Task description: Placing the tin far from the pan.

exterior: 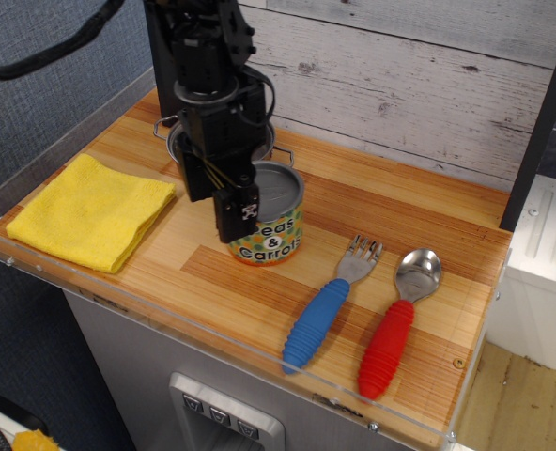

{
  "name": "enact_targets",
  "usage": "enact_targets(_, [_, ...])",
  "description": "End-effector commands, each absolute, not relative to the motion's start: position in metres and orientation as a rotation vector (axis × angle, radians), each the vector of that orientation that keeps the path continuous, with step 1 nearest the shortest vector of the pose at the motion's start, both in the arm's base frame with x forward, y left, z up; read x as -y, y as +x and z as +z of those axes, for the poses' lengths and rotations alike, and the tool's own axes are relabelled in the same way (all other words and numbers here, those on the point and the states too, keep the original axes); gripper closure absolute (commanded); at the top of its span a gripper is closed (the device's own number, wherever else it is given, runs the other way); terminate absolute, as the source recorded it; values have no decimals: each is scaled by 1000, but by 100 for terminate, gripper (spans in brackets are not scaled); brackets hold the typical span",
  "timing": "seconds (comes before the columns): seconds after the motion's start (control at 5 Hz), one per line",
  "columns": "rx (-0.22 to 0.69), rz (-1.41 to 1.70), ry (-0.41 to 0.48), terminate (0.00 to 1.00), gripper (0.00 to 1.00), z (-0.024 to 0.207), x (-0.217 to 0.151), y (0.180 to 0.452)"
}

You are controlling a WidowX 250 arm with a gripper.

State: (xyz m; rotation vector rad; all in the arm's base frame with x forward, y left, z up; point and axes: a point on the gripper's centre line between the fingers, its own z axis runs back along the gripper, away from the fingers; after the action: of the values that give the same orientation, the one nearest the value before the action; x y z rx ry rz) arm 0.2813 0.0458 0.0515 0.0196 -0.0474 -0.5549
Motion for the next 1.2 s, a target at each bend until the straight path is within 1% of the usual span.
enact_targets(0.0, [106, -569, 48, 0, 0, 69, -40, 305])
enact_targets(0.2, [138, -585, 30, 0, 0, 69, -34, 313])
enact_targets(0.4, [150, -587, 59, 0, 0, 70, -32, 319])
enact_targets(0.6, [181, -599, 57, 0, 0, 70, -28, 327])
enact_targets(0.8, [202, -610, 46, 0, 0, 69, -22, 335])
enact_targets(1.0, [252, -610, 24, 0, 0, 72, -16, 343])
